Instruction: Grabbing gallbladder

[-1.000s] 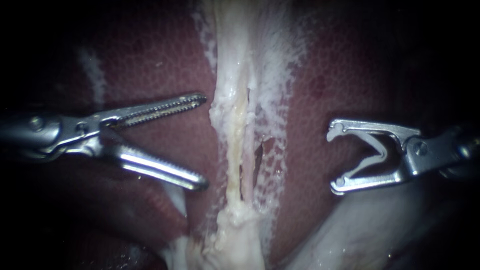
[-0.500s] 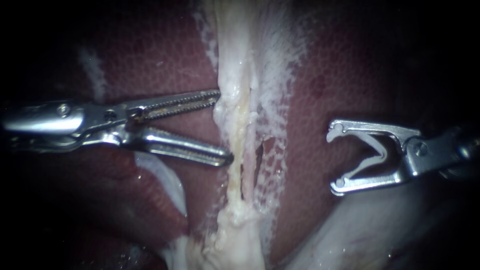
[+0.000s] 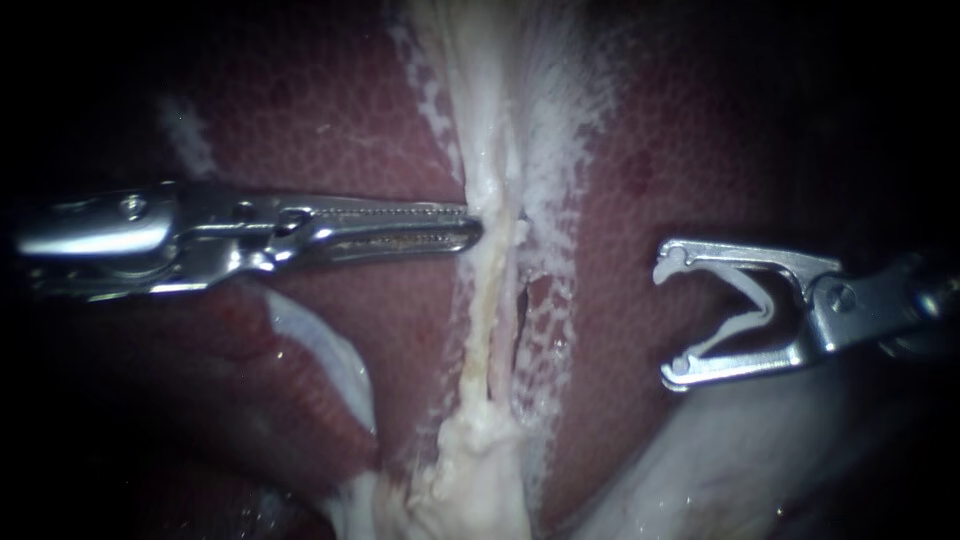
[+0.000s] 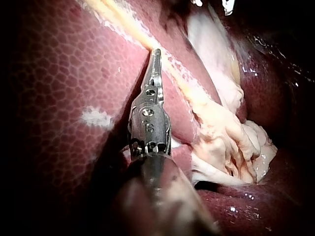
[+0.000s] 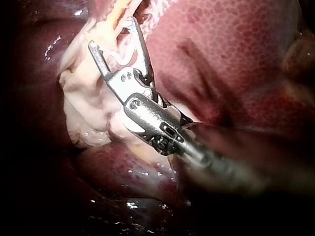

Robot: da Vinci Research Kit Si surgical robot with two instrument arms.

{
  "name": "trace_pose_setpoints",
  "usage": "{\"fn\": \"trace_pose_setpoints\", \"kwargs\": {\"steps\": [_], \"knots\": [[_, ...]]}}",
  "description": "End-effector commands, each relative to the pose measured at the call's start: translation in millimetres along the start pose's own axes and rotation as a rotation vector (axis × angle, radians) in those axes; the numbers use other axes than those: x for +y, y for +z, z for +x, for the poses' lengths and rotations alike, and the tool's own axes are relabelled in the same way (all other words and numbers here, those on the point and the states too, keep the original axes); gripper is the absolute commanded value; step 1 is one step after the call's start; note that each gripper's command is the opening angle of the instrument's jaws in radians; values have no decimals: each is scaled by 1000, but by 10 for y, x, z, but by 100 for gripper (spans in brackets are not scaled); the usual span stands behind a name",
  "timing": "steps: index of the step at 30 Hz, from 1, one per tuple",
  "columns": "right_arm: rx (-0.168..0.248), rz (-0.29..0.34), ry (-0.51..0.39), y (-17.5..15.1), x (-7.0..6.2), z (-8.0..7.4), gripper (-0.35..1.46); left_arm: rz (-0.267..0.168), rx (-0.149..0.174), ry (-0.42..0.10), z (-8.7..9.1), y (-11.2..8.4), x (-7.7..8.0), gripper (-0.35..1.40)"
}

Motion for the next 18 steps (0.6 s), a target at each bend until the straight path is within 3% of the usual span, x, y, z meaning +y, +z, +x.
{"fn": "trace_pose_setpoints", "kwargs": {"steps": [1, 18], "knots": [[0, 0, 0, 0, 0, 0, 59, 0, 3, 0, 0, 0, 1, -35], [0, -1, 0, 1, 0, 0, 59, -5, 6, -7, 1, -1, 2, -35]]}}
